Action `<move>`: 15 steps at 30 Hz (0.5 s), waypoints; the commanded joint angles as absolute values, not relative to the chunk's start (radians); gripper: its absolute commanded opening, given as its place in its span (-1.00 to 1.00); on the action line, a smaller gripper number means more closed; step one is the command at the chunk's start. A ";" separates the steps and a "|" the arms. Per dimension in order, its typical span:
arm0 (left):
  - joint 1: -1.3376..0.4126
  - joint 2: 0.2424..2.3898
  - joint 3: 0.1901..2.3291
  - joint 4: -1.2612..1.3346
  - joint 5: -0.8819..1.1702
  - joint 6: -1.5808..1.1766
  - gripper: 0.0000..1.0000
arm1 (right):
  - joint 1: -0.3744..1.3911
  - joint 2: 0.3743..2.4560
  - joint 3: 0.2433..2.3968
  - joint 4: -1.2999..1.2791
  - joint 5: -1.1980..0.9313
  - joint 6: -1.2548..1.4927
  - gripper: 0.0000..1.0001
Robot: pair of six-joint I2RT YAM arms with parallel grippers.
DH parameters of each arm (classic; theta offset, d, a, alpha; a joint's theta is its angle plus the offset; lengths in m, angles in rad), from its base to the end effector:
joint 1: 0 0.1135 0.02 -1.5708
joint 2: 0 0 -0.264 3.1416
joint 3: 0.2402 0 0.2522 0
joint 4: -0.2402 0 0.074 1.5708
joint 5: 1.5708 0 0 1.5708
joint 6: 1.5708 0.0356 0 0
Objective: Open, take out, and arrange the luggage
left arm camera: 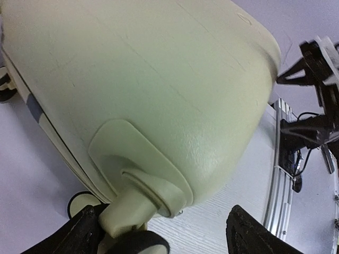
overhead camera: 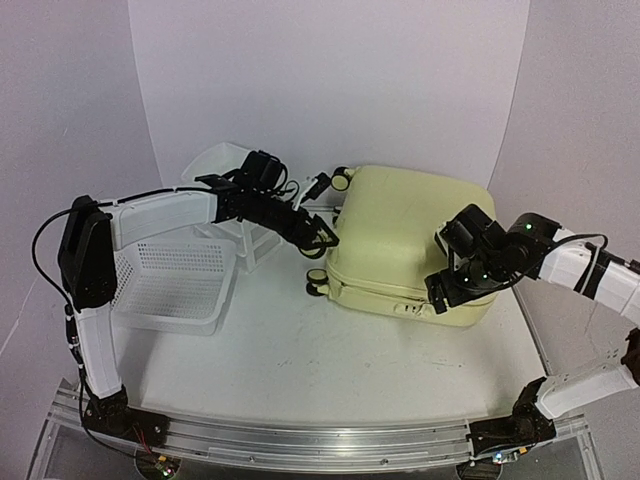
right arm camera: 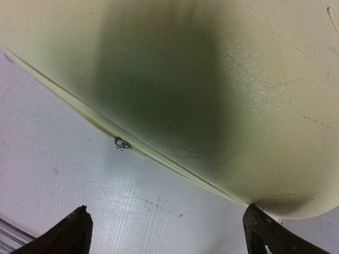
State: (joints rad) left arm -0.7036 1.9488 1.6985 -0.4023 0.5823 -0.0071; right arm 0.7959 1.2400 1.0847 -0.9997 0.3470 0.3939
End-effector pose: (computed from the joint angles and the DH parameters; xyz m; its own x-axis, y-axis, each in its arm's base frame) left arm 0.3320 -0.3074 0.2933 -0.4692 0.3903 -0.7921 0.8702 0.3569 -0.3396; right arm 0.1688 0.1551 0.2863 -0.8120 -0.3134 -0.4924 -0.2861 0.9490 -0.1323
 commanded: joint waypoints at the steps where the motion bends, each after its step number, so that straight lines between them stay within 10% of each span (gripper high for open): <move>1: -0.781 1.892 1.612 -0.545 0.700 -0.074 0.64 | 0.684 1.236 1.095 -0.968 0.395 0.218 0.97; 15: -0.853 1.828 1.575 -0.439 0.885 -0.188 0.67 | 0.714 1.125 1.154 -0.894 0.017 -0.075 0.96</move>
State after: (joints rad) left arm -0.8436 1.8645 1.5700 -0.4244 0.7467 -0.1318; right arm 0.6647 1.1732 1.0939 -0.9890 0.2008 0.0544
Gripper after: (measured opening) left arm 0.834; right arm 0.984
